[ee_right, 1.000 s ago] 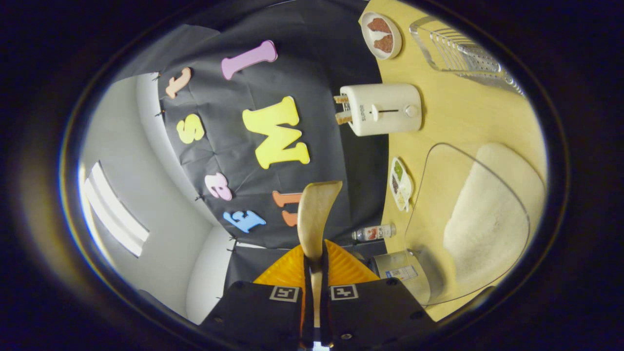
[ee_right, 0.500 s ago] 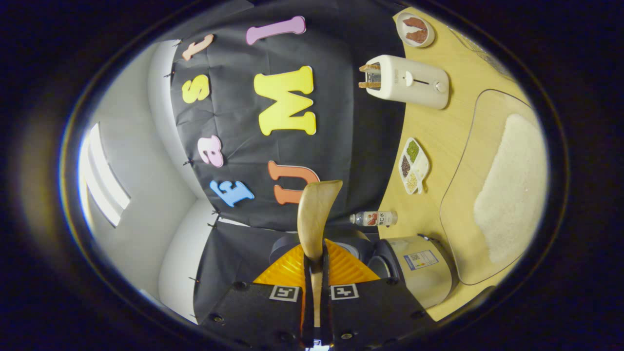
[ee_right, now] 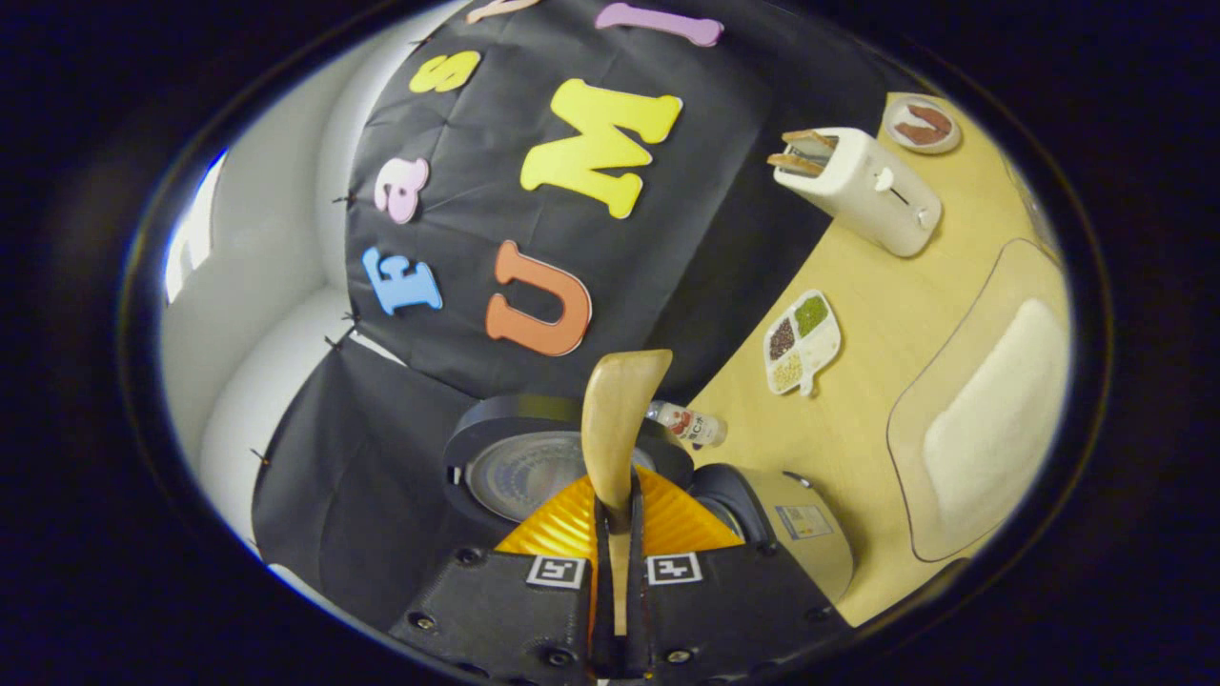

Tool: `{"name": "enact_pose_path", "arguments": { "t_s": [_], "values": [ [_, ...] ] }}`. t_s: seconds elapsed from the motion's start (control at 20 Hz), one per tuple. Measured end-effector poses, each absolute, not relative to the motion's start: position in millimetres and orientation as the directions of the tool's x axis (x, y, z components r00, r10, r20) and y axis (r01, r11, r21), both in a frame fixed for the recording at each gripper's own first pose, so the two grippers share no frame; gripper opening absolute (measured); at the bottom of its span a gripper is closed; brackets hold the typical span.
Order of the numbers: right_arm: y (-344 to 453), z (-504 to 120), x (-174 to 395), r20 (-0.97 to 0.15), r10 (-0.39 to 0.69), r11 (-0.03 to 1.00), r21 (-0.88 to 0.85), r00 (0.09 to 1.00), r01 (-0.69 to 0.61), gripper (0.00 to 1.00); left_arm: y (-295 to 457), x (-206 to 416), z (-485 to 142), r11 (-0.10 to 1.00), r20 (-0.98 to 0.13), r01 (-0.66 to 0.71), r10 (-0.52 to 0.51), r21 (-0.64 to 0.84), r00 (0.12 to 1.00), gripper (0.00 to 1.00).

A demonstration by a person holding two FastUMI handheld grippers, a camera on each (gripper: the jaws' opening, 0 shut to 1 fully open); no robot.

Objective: Close the left gripper, press the button to open the rice cooker; take a wooden spoon from the chopstick holder with the right hand, scoop a spoonful of rice and pour it into the rice cooker, then put the wooden spoon back into the chopstick holder.

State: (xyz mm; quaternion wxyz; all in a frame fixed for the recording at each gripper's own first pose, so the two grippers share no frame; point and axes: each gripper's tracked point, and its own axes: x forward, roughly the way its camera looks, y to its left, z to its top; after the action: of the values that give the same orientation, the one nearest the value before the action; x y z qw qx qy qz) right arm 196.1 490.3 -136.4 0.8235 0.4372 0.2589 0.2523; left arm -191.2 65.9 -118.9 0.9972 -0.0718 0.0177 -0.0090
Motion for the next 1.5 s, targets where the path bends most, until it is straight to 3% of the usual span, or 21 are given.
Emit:
{"name": "enact_pose_path", "arguments": {
  "t_s": [0.25,0.5,0.75,1.15,1.5],
  "values": [
    [503.6,-129.6,187.1,-0.231,0.588,0.66,0.691,0.775,-0.295,0.1,68.0,-191.6,-121.4,0.996,-0.036,-0.003,0.0,-0.089,0.999,0.94],
    [512.0,-123.7,178.3,-0.243,0.551,0.767,0.525,0.799,-0.369,0.13,73.5,-191.2,-124.1,0.999,-0.043,-0.019,0.017,-0.04,0.999,0.93],
    [513.8,-106.6,179.2,-0.16,0.475,0.877,0.172,0.865,-0.449,0.1,76.9,-189.1,-129.1,0.999,-0.056,-0.023,0.021,-0.029,0.998,0.94],
    [546.9,-82.0,151.9,0.004,0.555,0.819,-0.18,0.832,-0.546,0.1,88.7,-188.2,-136.3,0.997,-0.078,-0.048,0.044,-0.052,0.996,0.94],
    [552.2,-87.4,141.3,0.019,0.626,0.758,-0.248,0.78,-0.603,0.1,78.4,-188.2,-134.8,0.999,-0.086,-0.036,0.033,-0.027,0.996,0.94]
  ]
}}
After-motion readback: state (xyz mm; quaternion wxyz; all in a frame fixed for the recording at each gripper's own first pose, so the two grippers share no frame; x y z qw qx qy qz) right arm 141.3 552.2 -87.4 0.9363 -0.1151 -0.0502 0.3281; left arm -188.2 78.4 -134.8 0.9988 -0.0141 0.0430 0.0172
